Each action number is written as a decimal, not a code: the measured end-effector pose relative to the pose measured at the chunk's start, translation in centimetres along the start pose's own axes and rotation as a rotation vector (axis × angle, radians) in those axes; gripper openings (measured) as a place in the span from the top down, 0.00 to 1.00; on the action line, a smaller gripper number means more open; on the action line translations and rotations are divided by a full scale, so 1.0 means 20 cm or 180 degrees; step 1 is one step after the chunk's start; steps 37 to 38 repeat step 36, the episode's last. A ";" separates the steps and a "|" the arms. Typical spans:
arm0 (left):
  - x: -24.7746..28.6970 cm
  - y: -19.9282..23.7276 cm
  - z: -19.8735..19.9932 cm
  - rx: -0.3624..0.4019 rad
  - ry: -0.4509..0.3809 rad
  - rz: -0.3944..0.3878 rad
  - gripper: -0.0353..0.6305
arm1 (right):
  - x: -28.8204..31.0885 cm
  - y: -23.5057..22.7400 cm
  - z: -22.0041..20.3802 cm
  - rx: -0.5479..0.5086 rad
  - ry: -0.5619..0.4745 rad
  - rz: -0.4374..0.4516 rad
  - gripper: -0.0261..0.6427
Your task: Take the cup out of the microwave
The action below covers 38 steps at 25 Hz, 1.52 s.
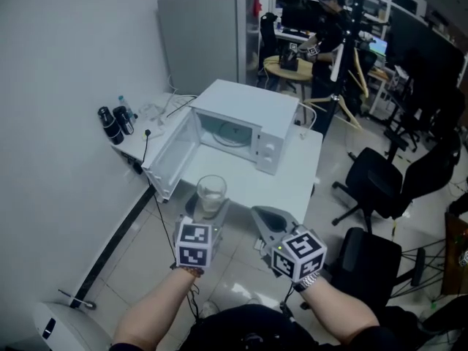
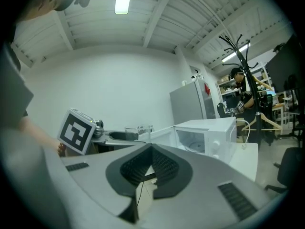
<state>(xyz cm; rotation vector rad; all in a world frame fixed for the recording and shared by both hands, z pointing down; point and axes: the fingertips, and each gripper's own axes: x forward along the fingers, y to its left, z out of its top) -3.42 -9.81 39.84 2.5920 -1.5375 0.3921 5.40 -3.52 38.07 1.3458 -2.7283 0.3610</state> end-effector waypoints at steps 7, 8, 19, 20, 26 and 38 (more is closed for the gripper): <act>-0.03 0.01 0.04 0.0053 -0.0051 -0.0132 0.46 | 0.02 0.02 0.00 0.0021 -0.0043 -0.0145 0.93; -0.04 0.01 0.04 0.0056 -0.0057 -0.0149 0.46 | 0.02 0.03 0.00 0.0014 -0.0044 -0.0158 0.94; -0.11 0.04 0.04 0.0060 -0.0102 -0.0267 0.46 | 0.05 0.10 0.03 -0.0049 -0.0077 -0.0279 0.94; -0.11 0.05 0.03 0.0058 -0.0099 -0.0269 0.46 | 0.05 0.10 0.03 -0.0053 -0.0076 -0.0281 0.94; -0.13 0.06 0.03 0.0064 -0.0102 -0.0280 0.46 | 0.06 0.13 0.04 -0.0067 -0.0074 -0.0288 0.94; -0.15 0.07 0.02 0.0045 -0.0096 -0.0264 0.46 | 0.06 0.14 0.03 -0.0072 -0.0069 -0.0294 0.94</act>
